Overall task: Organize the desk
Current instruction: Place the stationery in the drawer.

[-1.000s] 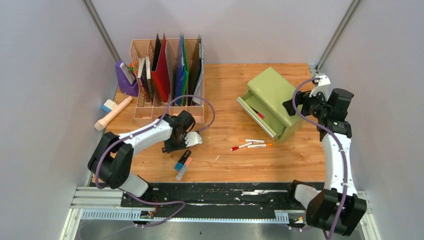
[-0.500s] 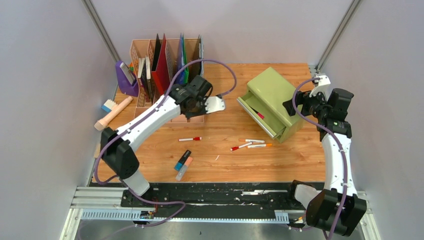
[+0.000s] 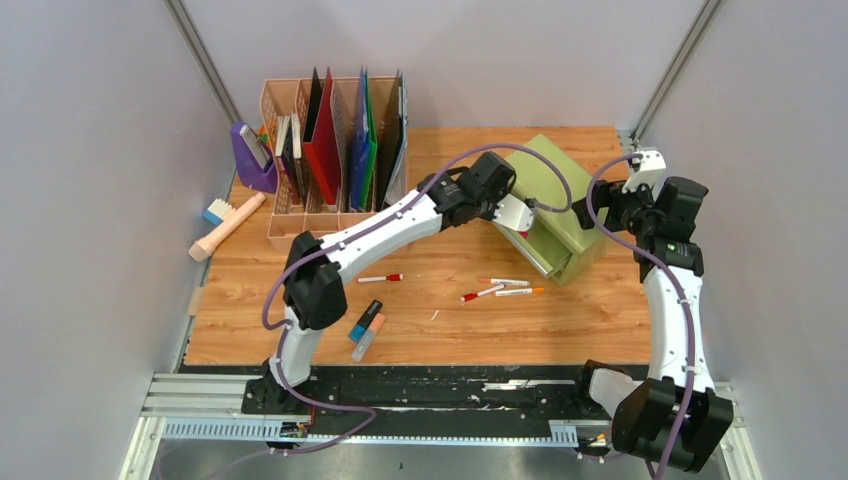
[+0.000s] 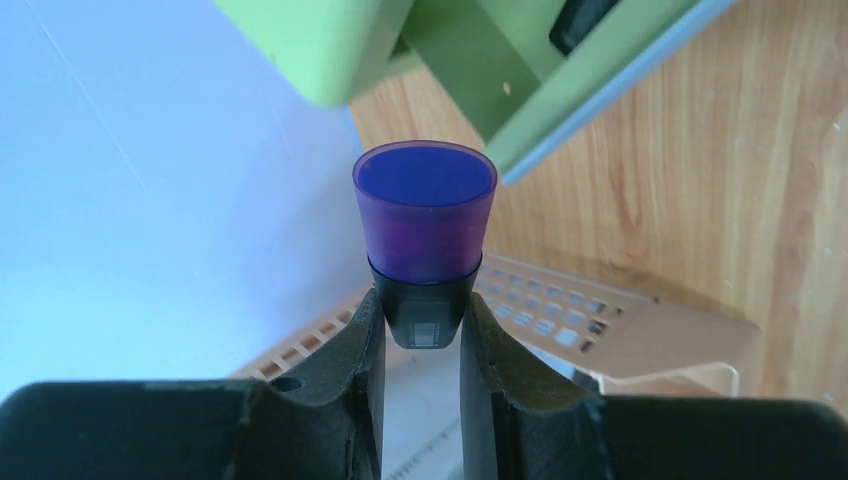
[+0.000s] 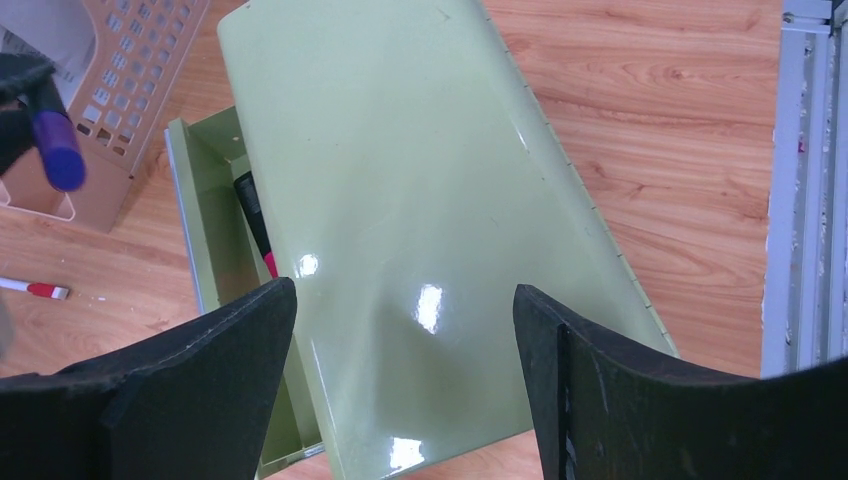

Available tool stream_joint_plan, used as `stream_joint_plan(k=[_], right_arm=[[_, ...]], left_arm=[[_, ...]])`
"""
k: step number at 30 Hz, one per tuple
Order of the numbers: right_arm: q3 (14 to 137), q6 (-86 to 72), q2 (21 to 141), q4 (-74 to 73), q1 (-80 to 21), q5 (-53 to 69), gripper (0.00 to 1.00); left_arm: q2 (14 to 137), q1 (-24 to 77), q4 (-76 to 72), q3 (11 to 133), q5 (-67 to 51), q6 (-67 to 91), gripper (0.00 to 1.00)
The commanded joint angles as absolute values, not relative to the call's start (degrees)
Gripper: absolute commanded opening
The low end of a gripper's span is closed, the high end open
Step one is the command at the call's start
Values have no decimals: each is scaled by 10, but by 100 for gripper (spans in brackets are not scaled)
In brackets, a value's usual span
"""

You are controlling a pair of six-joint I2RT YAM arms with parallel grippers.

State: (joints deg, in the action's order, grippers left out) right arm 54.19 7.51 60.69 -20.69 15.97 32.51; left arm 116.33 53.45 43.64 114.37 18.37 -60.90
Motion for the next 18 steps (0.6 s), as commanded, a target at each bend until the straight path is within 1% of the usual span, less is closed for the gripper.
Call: stream_joint_plan(k=[1,5,7,9,11,12,13,14,15,16,17,18], right_arm=[[551,59,604,-203,166,294,80],[552,57,603,-203,172,288,80],[551,56,602,-203,174,290,80],[551,56,601,-202,176,292,80],[551,55,601,-203,177,294,80],[550,56,600,-203,179,295,80],[550,56,599,-203,180,297,80],[550,55,600,-203,181,297,80],[550,55,599,-203,182,298,80],[550,55,600,-202,182,299,80],[550,55,600,-202,183,300,80],[550,55,601,-202,183,302,80]], left_arm=[[1194,560,337,1166,215,-723,1],[1221,576,291,1169,218,-765,1],[1235,582,272,1171,217,-780,3],[1243,587,260,1171,218,-784,7],[1250,591,256,1173,218,-789,18],[1251,592,256,1173,219,-789,21],[1252,593,255,1173,219,-787,27],[1252,593,255,1173,220,-785,31],[1250,594,257,1172,221,-781,38],[1248,594,257,1171,221,-778,42],[1242,593,258,1170,221,-771,49],[1238,594,259,1167,221,-767,53]])
